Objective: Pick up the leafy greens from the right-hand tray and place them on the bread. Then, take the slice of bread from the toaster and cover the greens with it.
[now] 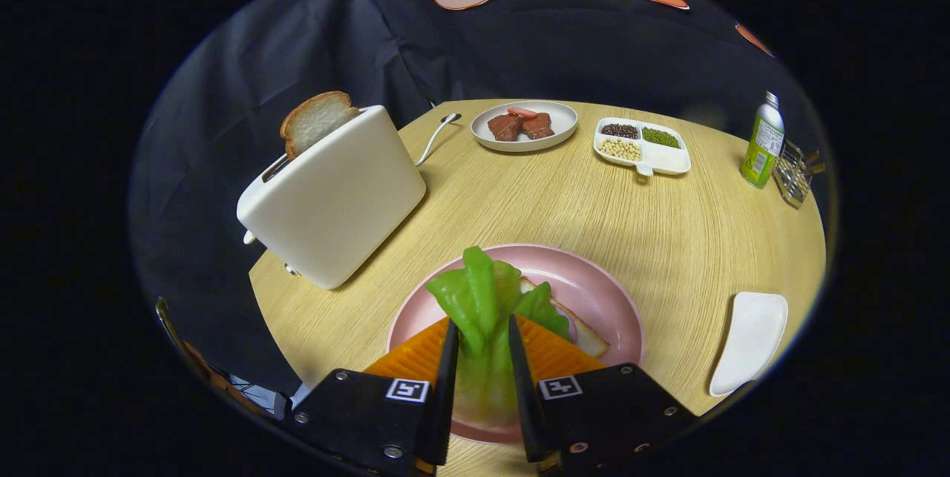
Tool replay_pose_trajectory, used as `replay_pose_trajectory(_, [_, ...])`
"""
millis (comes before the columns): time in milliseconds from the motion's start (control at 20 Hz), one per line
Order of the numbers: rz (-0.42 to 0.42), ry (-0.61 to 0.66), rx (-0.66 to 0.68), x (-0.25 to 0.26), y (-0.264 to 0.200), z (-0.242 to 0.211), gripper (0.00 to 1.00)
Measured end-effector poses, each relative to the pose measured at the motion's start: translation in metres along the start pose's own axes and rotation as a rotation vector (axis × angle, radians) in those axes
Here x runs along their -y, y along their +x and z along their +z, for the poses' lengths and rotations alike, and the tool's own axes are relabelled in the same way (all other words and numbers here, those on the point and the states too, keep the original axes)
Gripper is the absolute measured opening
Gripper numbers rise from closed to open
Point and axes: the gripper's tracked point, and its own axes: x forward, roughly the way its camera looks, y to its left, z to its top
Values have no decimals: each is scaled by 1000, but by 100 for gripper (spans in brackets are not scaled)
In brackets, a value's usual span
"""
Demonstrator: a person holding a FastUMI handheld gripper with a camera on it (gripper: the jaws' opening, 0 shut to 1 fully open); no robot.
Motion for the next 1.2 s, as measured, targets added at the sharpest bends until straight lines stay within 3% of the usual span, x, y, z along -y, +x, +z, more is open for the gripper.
replay_pose_trajectory(150, [-5, -12, 27, -4, -9, 14, 59])
replay_pose_trajectory(350, [7, 27, 79, -11, -24, 45, 76])
replay_pose_trajectory(500, [10, 46, 126, -16, -36, 76, 81])
replay_pose_trajectory(800, [92, 109, 188, -58, -55, 152, 92])
replay_pose_trajectory(1200, [176, 122, 84, -128, -21, 199, 94])
